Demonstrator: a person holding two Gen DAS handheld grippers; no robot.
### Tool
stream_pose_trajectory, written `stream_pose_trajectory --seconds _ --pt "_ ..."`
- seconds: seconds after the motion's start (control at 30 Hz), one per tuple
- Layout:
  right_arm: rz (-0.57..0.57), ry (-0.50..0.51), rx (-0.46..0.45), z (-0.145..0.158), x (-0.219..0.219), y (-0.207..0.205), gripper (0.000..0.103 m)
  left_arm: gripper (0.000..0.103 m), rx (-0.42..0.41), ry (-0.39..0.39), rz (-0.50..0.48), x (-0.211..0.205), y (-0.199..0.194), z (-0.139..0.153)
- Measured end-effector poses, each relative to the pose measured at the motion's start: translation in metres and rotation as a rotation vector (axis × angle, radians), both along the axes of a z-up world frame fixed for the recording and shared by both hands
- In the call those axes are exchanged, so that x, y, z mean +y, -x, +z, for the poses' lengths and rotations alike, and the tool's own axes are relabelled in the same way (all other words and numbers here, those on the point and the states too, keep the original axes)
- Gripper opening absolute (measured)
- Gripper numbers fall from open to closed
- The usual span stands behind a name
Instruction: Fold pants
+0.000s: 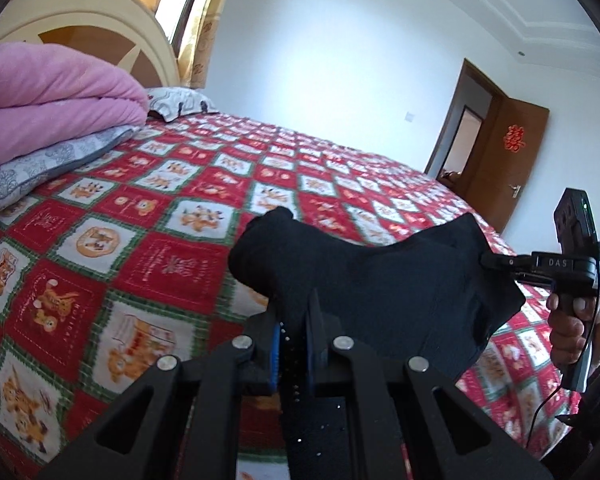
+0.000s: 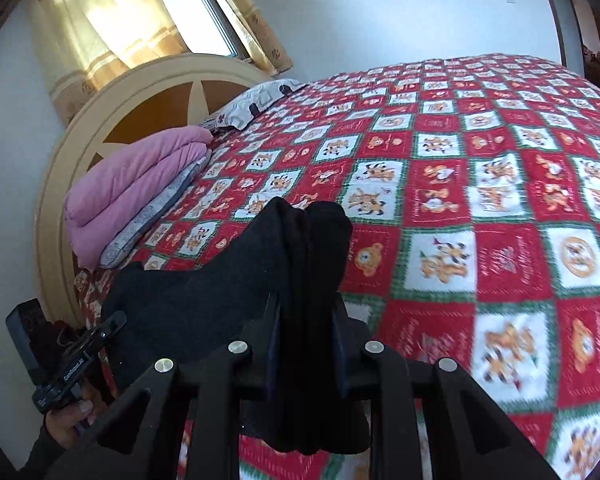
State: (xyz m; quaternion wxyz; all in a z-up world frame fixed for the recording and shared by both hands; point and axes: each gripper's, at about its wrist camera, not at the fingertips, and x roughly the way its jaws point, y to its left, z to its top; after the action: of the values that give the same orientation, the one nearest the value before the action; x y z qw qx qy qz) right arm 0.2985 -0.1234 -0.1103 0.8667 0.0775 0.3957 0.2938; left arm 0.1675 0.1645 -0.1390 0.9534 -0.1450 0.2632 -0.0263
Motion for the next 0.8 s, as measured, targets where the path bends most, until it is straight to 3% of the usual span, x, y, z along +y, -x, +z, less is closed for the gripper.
stream_pose_trajectory --seconds 0.23,0.47,0.67,0.8 --pt "-0.027 0.019 0.08 -0.029 0.015 -0.034 0.023 0.012 0.079 -0.02 0.013 0.005 -0.017 -0.024" --pt "-0.061 0.01 0.142 -0.051 0.007 -0.047 0.023 0.025 0.113 -0.074 0.017 0.001 -0.022 -0.037" --pt "-0.099 0.009 0.19 -0.067 0.006 -0.055 0.025 0.037 0.128 -0.073 0.026 0.003 -0.023 -0.042" --pt "-0.112 0.01 0.19 -0.07 0.004 -0.057 0.026 0.04 0.132 -0.075 0.026 0.003 -0.024 -0.044"
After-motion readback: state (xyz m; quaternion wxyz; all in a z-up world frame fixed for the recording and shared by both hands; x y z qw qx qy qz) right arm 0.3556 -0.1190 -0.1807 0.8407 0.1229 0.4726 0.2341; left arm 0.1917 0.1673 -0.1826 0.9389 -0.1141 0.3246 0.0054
